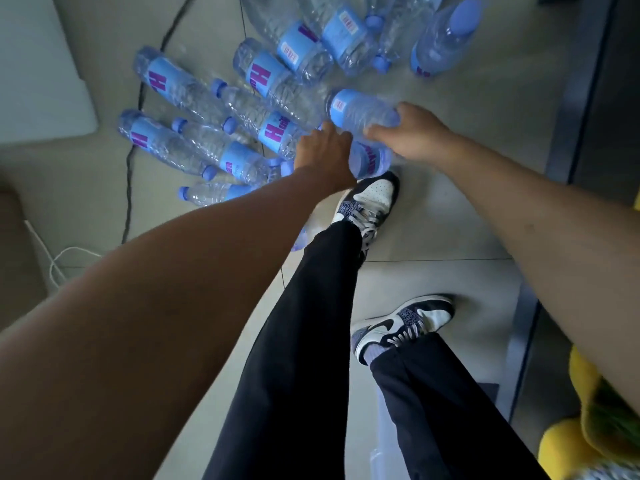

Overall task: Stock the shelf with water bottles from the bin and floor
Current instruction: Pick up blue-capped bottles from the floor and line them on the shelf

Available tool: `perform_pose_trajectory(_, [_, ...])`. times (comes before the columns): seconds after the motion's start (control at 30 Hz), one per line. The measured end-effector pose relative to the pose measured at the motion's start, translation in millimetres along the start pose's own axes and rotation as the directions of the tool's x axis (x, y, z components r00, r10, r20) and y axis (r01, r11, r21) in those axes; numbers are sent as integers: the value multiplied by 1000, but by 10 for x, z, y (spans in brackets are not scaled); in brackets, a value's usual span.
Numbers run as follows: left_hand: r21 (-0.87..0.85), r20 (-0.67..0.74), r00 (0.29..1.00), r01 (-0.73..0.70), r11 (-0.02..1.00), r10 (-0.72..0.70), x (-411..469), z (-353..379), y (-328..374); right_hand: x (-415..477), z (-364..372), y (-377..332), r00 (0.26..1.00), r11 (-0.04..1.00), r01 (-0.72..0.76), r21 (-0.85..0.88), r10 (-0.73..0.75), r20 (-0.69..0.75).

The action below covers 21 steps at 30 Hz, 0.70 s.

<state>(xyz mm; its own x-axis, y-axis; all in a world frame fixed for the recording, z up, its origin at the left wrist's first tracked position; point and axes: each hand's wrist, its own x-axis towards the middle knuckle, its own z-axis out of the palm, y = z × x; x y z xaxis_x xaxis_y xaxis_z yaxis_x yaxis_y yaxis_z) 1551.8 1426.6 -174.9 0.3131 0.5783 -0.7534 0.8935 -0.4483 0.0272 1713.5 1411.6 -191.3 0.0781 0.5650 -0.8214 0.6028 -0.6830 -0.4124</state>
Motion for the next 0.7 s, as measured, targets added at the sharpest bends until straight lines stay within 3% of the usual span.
perform_pose_trajectory(0.3, [103, 163, 986, -53, 993, 36, -1031, -1219, 106, -1772, -626, -393, 987, 999, 24, -46, -31, -161])
perform_pose_trajectory(0.47, [131, 104, 988, -125, 984, 111, -2018, -2323, 274, -3125, -1440, -959, 949, 995, 85, -53, -97, -299])
perform_pose_trajectory(0.6, [-44, 20, 992, -120, 992, 121, -3059, -3291, 451, -4371, -2150, -1512, 892, 981, 174, -89, -195, -409])
perform_pose_trajectory(0.7, [-350, 66, 988, -105, 931, 137, -3817, -4001, 587, -5300, -2609, -1838, 828, 963, 250, -102, -267, -492])
